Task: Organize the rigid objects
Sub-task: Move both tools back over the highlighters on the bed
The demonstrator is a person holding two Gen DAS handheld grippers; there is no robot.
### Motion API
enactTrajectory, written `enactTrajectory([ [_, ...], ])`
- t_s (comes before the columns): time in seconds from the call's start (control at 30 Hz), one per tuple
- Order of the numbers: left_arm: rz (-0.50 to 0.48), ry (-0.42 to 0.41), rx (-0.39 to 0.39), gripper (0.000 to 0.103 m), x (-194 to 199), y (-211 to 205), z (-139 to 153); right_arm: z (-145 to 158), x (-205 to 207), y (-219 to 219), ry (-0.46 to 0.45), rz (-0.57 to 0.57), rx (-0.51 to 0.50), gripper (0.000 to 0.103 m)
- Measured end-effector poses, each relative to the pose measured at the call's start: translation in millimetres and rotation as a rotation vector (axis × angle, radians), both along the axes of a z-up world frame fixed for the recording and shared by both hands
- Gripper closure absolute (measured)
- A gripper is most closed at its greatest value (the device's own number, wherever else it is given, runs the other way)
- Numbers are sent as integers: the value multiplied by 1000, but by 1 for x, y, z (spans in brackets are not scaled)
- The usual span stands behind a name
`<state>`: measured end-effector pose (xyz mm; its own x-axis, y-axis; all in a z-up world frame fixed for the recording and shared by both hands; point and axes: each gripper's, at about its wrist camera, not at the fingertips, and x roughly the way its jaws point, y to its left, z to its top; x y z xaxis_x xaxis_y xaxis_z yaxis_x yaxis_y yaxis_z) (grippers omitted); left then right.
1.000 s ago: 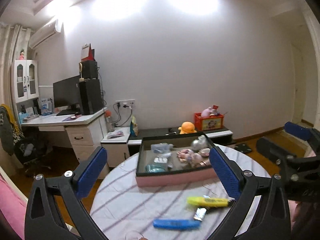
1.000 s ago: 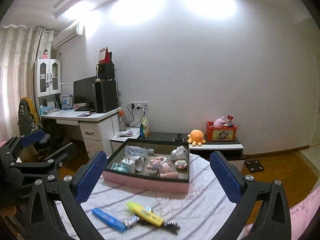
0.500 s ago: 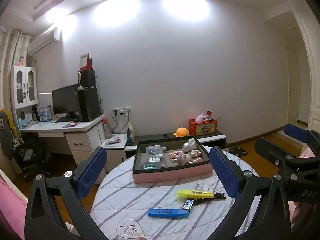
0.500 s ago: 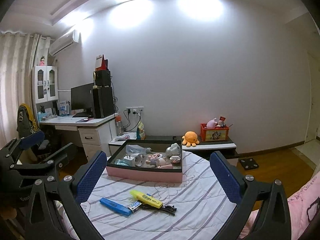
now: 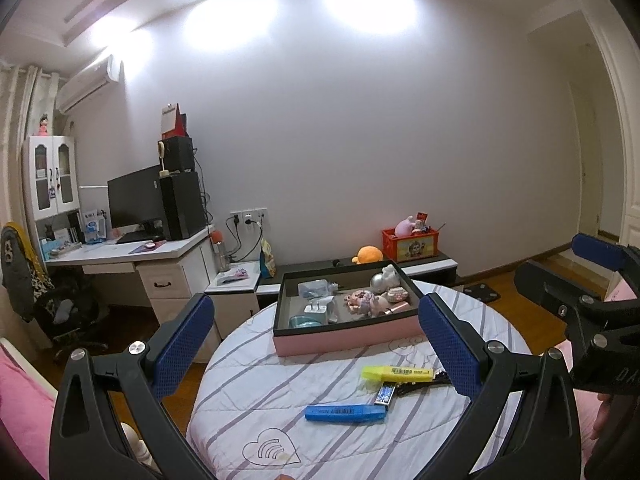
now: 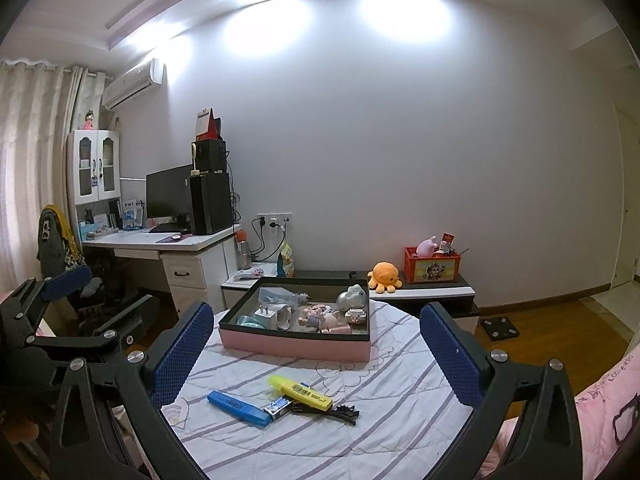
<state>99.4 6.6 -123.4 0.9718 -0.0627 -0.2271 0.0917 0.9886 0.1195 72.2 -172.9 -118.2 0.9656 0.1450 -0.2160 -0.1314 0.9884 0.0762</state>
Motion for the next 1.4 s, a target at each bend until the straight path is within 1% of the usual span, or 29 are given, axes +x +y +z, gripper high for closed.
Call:
enactTrajectory([
  [0.07,-9,18,-4,0,2,1,-4,-3,2,0,11,0,-5,0],
  [0.17,-23,68,-22,0,9,9,-17,-10,7,0,37,-7,-20,0],
  [0.23,-24,124,-38,0,18,16,-33,-19,13,-2,68,-15,-29,0],
  [0.33,-23,203,-40,0,31,23,-57,-38,24,-8,135,-23,-31,0],
  [0.37,-17,252,-35,0,39,27,-70,-44,28,-10,156,-24,-33,0],
  [0.47,-15,344,-30,0,54,32,-101,-68,44,-14,234,-28,-43,0],
  [0.57,-31,418,-36,0,68,34,-122,-91,58,-16,304,-29,-49,0],
  [0.63,-49,479,-6,0,81,31,-139,-105,68,-18,355,-20,-49,0],
  [0.73,-56,530,48,0,93,27,-157,-119,77,-19,398,-10,-51,0],
  [0.8,-75,560,65,0,102,26,-166,-126,83,-19,419,-5,-54,0],
  [0.87,-89,583,101,0,111,22,-173,-132,88,-20,439,-2,-52,0],
  [0.97,-84,607,147,0,125,16,-181,-140,98,-23,469,3,-48,0],
  [1.07,-102,620,140,0,139,14,-182,-148,109,-24,498,9,-45,0],
  [1.23,-143,636,151,0,159,8,-182,-156,122,-24,526,16,-38,0],
  [1.37,-154,649,159,0,166,4,-181,-159,128,-24,532,12,-32,0],
  [1.4,-158,658,146,0,164,5,-179,-159,129,-25,534,9,-33,0],
])
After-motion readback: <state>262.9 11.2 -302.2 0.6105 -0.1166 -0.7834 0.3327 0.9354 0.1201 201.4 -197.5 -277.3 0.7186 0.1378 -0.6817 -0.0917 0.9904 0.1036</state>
